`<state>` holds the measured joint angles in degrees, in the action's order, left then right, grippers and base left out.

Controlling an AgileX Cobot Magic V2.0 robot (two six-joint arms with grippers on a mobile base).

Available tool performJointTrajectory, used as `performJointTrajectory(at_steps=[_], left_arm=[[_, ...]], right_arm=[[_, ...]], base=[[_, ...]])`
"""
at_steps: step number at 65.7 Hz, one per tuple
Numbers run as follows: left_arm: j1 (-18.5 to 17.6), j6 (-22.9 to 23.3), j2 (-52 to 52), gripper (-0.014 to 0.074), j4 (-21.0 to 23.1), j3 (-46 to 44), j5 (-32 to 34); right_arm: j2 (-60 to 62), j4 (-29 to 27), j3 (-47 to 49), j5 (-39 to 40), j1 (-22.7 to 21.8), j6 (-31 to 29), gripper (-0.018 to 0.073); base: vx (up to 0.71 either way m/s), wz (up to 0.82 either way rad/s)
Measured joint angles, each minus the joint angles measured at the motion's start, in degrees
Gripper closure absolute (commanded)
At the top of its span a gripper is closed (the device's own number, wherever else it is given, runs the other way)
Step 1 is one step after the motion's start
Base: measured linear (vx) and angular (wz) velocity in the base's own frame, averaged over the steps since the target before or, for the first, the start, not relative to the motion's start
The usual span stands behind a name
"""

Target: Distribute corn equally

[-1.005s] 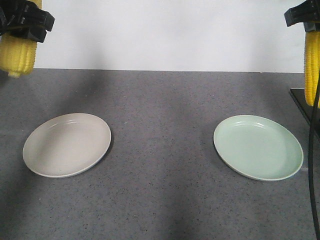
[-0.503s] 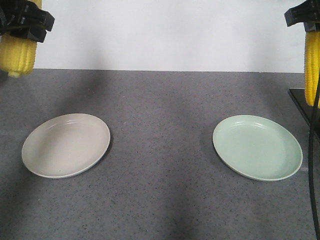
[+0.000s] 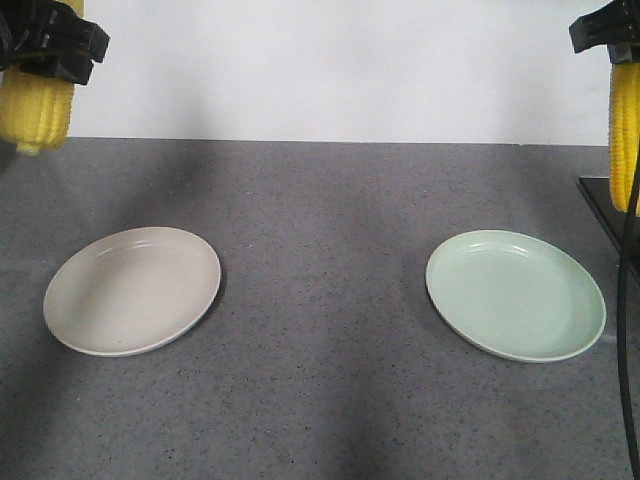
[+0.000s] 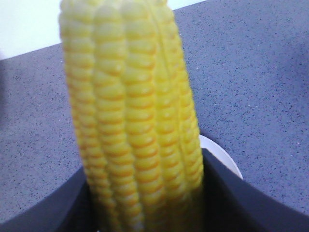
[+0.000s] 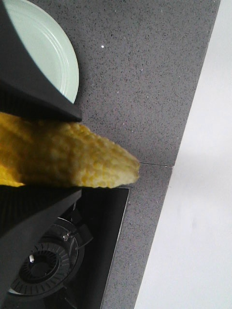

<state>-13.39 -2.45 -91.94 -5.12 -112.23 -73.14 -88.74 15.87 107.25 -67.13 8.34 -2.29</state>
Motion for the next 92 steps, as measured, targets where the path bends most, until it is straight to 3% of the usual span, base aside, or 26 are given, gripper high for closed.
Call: performJointTrajectory(at_steps=[72,92], left_arm=[[0.0,0.0,0.0,0.0377,0.0,0.0,0.0],[0.0,0.0,0.0,0.0377,0.0,0.0,0.0]], right_arm=[[0.0,0.0,0.0,1.0,0.0,0.2,0.0337],[-1.9,-6.1,0.1,-4.6,0.0,1.7,0.0335]], base=[[0.00,0.00],[0.00,0.00]])
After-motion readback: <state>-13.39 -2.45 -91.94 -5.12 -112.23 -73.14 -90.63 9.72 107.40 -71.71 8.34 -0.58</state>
